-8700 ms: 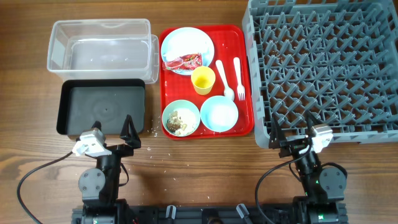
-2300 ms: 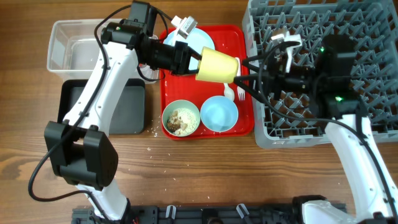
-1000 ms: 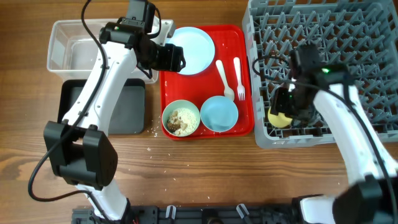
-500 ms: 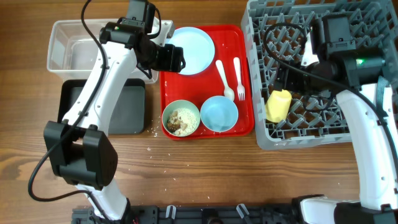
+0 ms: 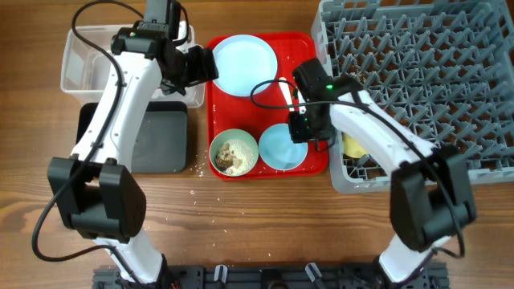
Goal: Sort waste into correct bins and load items into the dishwasher rack
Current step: 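Reach the right gripper to the small light-blue bowl and grasp it, then place the light-blue bowl upright in the top of the rack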
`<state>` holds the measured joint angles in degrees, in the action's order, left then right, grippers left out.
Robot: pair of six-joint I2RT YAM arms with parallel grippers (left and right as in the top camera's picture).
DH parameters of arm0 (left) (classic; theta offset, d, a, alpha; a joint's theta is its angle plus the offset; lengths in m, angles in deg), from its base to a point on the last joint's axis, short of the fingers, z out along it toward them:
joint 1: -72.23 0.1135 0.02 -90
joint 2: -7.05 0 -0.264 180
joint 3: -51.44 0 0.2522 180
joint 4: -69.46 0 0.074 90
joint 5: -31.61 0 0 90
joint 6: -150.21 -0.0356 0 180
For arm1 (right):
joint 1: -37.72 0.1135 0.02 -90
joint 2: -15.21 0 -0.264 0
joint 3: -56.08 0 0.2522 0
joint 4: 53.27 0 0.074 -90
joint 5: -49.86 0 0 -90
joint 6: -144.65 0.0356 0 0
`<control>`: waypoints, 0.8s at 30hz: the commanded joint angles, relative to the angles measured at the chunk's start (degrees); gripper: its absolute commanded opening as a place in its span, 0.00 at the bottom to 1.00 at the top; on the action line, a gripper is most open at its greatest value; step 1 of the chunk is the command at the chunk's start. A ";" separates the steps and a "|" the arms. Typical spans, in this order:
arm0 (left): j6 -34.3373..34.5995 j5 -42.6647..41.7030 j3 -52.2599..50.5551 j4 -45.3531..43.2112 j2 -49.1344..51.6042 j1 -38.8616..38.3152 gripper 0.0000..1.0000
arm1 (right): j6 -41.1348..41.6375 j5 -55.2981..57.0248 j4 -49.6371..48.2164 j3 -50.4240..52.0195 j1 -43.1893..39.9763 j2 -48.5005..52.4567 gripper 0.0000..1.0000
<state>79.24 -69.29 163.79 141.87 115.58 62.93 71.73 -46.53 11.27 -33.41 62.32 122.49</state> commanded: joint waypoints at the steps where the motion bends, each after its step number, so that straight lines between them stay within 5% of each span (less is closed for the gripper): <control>1: 0.94 0.52 0.22 -0.13 0.00 0.20 0.93 | -2.05 0.83 -1.31 0.44 0.20 4.35 0.17; 4: 0.74 1.27 0.22 -0.37 0.00 0.22 0.98 | -2.03 3.15 -1.73 0.44 0.20 4.72 0.04; 9: 0.76 1.38 0.22 -1.27 0.00 0.20 1.00 | -1.25 5.66 3.13 -4.72 -0.26 -4.92 0.04; 13: 0.76 1.38 0.22 -1.25 0.00 0.15 1.00 | 9.46 38.32 7.17 -11.02 -2.58 -19.30 0.04; 15: 0.76 1.40 0.22 -1.22 0.00 0.15 1.00 | 11.54 56.39 3.61 -10.91 -3.34 -19.28 0.04; 17: 0.76 1.38 0.22 -1.22 0.00 0.15 1.00 | 10.36 62.64 -2.05 -10.84 -4.59 -16.39 0.04; 24: 0.76 1.38 0.22 -1.22 0.00 0.15 1.00 | -30.25 77.50 -42.62 -10.84 -8.20 7.69 0.04</control>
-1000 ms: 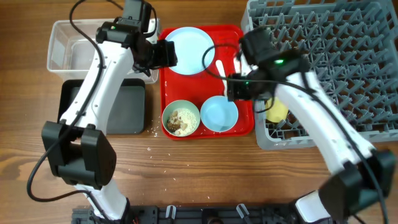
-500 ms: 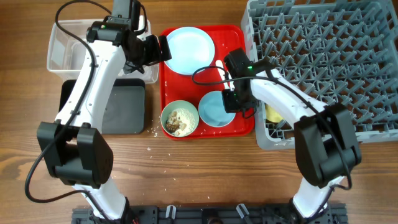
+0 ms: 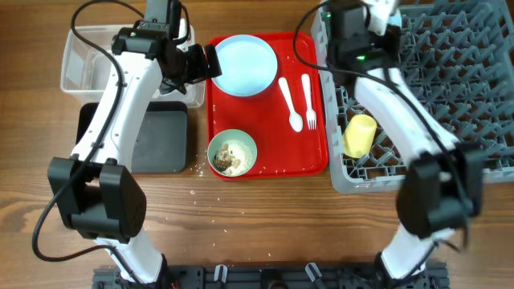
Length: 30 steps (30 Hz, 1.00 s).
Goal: Sort waste into correct bins and load items into the dishwasher rack
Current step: 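Place the light-blue bowl upright in the top of the rack, then grasp the rice bowl with the left gripper and tip it over the black tray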
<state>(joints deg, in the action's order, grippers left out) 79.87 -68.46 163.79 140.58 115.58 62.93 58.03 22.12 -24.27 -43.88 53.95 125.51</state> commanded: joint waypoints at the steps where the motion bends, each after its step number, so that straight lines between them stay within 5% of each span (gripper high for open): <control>1: 0.13 0.55 0.22 0.07 0.00 0.15 1.00 | -20.92 8.85 -11.56 -0.37 0.20 7.41 0.04; 9: 0.13 0.55 0.22 0.07 0.00 0.15 1.00 | -28.26 7.04 -11.82 -0.37 4.87 11.69 0.05; 10: 0.13 0.55 0.22 0.07 0.00 0.15 1.00 | -28.89 6.56 -10.88 -0.37 5.81 11.69 0.11; 13: 0.13 0.57 0.22 0.07 0.00 0.15 1.00 | -28.65 5.79 -8.48 -0.37 8.15 11.69 0.84; 14: 0.13 0.55 0.22 0.07 0.00 0.15 1.00 | -28.68 5.42 -8.52 -0.37 8.39 11.61 0.88; 17: 0.13 0.55 0.22 0.07 0.00 0.15 1.00 | -26.99 1.42 -7.10 -0.37 9.55 8.98 0.90; 24: 0.55 0.28 0.22 -0.44 0.00 0.15 1.00 | -3.63 -52.39 16.81 -0.37 9.79 -18.78 1.00; 30: 1.86 -6.67 -2.93 5.20 0.02 -3.85 1.00 | 6.99 -61.13 26.36 -0.37 3.98 -26.49 1.00</control>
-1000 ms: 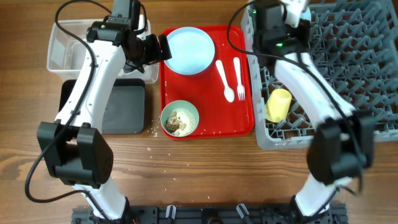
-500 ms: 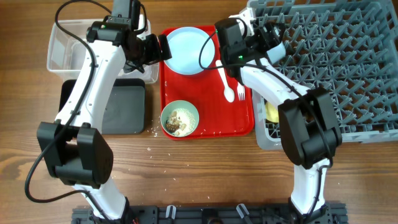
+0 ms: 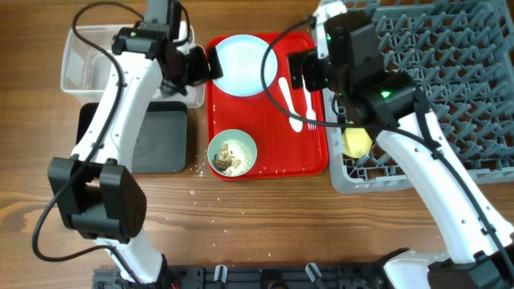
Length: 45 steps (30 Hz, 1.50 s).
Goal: Sort waste into correct bins and load items into the dishwasher rack
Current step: 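Grasp the rice bowl with the left gripper and tip it over the black tray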
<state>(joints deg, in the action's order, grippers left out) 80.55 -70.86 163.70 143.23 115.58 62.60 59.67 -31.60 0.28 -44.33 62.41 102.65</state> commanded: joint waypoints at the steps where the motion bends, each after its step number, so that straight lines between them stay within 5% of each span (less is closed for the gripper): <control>1: 1.16 -4.20 -5.84 2.75 0.02 -6.99 1.00 | 5.90 -10.64 3.23 0.09 -7.54 -5.38 1.00; 6: 6.32 5.35 -16.33 -4.09 0.02 -19.71 0.80 | 4.92 -16.35 9.55 0.09 -18.99 -11.98 1.00; 8: 8.90 9.42 -18.34 -6.86 0.02 -23.10 0.61 | 2.62 -16.35 11.43 0.09 -19.08 -11.87 1.00; 12: 8.85 12.59 -22.77 -11.91 0.04 -27.19 0.40 | 2.60 -16.35 12.98 0.09 -19.08 -11.85 1.00; 16: 8.87 12.57 -27.58 -16.70 0.04 -28.13 0.28 | 2.58 -16.33 13.84 0.09 -19.08 -11.85 1.00; 18: 8.85 12.57 -28.44 -17.22 0.04 -28.13 0.04 | 2.56 -16.33 13.86 0.09 -19.08 -11.85 1.00; 21: 8.39 12.52 -27.21 -16.26 -0.70 -28.06 0.04 | 2.54 -16.11 13.86 0.09 -19.08 -11.85 1.00; 25: 1.99 10.10 -18.29 -4.39 -8.24 -23.61 0.04 | 2.47 -15.91 13.88 0.09 -19.08 -11.85 1.00; 29: -12.48 -7.80 -17.70 2.03 -15.08 -2.47 0.04 | 2.49 -15.93 13.81 1.09 -19.08 -11.78 0.99; 33: -26.69 -29.57 -21.70 2.27 -11.54 16.98 0.04 | 2.51 -15.96 13.84 1.66 -19.08 -11.63 0.99; 37: -33.97 -49.75 -24.81 1.27 -5.22 30.25 0.04 | 2.51 -15.96 13.77 1.66 -19.08 -11.39 0.99; 45: -28.55 -74.07 -25.22 3.13 1.33 38.82 0.04 | 2.45 -15.93 13.92 1.66 -19.08 -11.26 0.99</control>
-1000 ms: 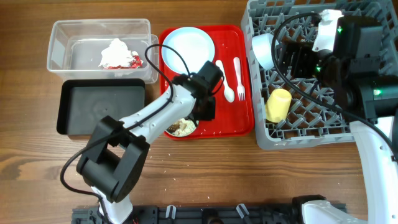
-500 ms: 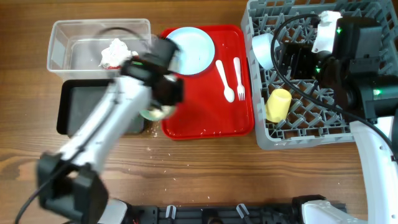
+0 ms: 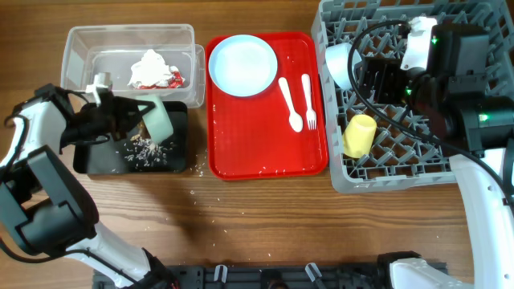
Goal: Sort waste into correct bins and load items into the dishwasher rack
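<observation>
My left gripper (image 3: 144,120) is shut on the pale green bowl (image 3: 160,120), which is tipped on its side over the black bin (image 3: 90,159). Food scraps (image 3: 145,149) lie in that bin. A light blue bowl (image 3: 340,64) stands on edge in the far left corner of the grey dishwasher rack (image 3: 401,178). My right gripper (image 3: 360,77) is at its rim and seems shut on it. On the red tray (image 3: 265,160) lie a blue plate (image 3: 242,64), a white spoon (image 3: 290,104) and a white fork (image 3: 307,100).
A clear bin (image 3: 80,48) behind the black bin holds crumpled white and red waste (image 3: 153,70). A yellow cup (image 3: 359,135) lies in the rack's near left part. Crumbs dot the wood in front of the tray.
The green bowl has left the tray and is now tipped over the black bin in my left gripper, its food in the bin. My right arm moved from over the tray to the rack.
First my right gripper was at the blue bowl on the tray while the left stayed by the plate. Then that bowl was gone from the tray and the right arm was raised. Now the blue bowl stands in the rack and the green bowl is emptied over the black bin.
</observation>
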`<state>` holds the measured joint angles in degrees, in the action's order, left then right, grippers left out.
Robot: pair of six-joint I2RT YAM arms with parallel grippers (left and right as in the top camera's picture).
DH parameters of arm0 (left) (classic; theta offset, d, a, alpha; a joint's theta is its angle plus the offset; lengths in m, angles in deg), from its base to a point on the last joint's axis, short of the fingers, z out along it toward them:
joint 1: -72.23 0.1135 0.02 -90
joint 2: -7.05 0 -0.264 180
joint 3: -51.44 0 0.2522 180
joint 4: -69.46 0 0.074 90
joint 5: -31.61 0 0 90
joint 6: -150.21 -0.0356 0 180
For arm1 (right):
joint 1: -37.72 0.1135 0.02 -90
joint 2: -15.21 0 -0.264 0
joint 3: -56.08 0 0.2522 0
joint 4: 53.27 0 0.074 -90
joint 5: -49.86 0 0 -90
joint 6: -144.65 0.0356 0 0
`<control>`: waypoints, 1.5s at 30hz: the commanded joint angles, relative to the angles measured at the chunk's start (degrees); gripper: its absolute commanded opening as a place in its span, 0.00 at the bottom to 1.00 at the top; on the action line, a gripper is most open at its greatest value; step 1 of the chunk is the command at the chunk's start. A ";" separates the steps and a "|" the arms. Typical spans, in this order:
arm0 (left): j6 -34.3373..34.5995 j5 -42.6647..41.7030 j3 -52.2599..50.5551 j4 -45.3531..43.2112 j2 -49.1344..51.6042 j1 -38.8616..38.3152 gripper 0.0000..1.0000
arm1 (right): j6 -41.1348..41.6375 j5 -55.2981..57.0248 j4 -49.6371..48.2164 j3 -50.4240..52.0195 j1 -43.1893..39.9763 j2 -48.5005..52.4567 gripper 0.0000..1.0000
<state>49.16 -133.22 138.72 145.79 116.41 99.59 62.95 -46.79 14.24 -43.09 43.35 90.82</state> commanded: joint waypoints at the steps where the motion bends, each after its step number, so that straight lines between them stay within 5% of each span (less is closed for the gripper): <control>1: 2.99 -14.08 -0.24 0.98 0.50 2.27 0.04 | -0.83 -0.74 -0.04 0.42 -0.02 0.57 0.99; 11: 5.55 -15.52 -0.24 8.02 0.48 3.96 0.04 | -2.10 -0.74 1.46 0.42 -0.02 0.57 0.99; 17: -1.36 -14.08 -0.22 15.23 -0.39 4.31 0.04 | -2.36 -0.74 1.20 0.42 -0.02 0.57 0.99; 19: -11.65 -13.79 0.37 21.24 -3.69 1.38 0.04 | -2.80 -0.87 1.33 0.42 -0.02 0.57 0.99; 22: -13.86 -11.21 2.40 18.84 -9.51 -7.13 0.04 | -2.78 -3.72 0.50 0.42 -0.02 0.57 0.99; 23: -12.76 -8.35 3.08 13.77 -10.91 -12.44 0.04 | -2.69 -4.28 -0.04 0.42 -0.02 0.68 0.99; 25: 1.99 2.34 3.08 -0.20 -11.19 -22.56 0.04 | -2.29 -5.20 -0.26 0.42 -0.02 0.90 0.99; 28: 24.02 38.47 3.08 -18.75 -11.13 -40.87 0.04 | -2.27 -5.51 0.83 0.42 0.20 1.60 0.99; 30: 30.99 65.81 3.06 -21.03 -9.88 -53.00 0.04 | -2.08 -5.53 2.21 0.42 0.66 2.58 0.98; 35: 32.79 74.49 2.95 -24.15 -1.73 -65.53 0.04 | 0.87 -5.51 3.13 0.42 0.90 5.66 0.97; 39: 32.74 74.47 4.31 -22.91 -2.16 -63.76 0.52 | 0.85 -5.53 3.08 0.42 0.90 6.54 0.97; 45: 35.32 68.74 18.82 -2.05 -16.57 -43.80 0.77 | 2.29 -12.79 0.22 0.42 7.52 14.40 0.89</control>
<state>82.19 -60.13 152.34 139.86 109.83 45.40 63.60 -55.93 15.42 -42.89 45.76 99.41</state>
